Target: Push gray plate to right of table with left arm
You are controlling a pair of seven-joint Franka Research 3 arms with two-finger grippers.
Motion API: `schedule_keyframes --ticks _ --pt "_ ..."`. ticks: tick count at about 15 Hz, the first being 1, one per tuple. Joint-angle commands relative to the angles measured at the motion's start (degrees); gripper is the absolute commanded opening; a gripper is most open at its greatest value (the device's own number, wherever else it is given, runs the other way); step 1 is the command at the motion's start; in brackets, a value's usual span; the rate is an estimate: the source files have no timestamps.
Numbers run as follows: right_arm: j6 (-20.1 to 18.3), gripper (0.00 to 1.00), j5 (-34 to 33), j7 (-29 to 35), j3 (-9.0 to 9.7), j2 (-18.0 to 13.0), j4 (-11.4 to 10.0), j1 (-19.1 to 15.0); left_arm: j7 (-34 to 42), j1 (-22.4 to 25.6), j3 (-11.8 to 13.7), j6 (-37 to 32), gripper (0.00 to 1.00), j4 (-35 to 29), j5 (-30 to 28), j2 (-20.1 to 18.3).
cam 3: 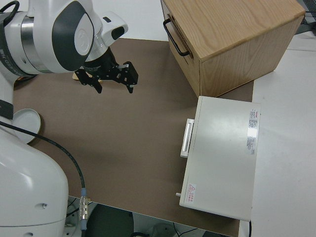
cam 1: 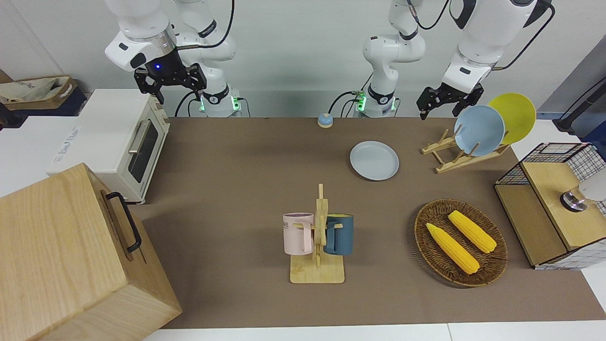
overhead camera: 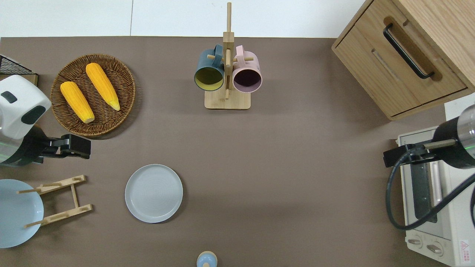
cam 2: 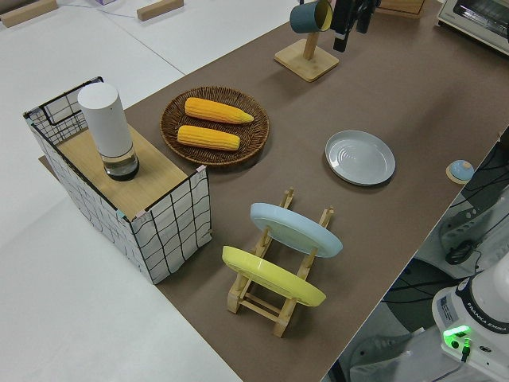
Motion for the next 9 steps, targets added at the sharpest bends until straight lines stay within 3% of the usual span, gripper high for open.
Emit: schedule_keyframes --ticks 1,9 --pt "-0.9 0.983 0.2 0.8 0.93 -0.1 0.5 -1.1 -0.3 0.0 0.2 0.0 1.00 -3.5 -0.4 -2.7" --pt "-0.9 0.983 0.2 0.7 0.93 -0.1 0.5 -1.1 -0.2 0.0 0.3 0.0 1.00 -4.8 -0.9 -3.4"
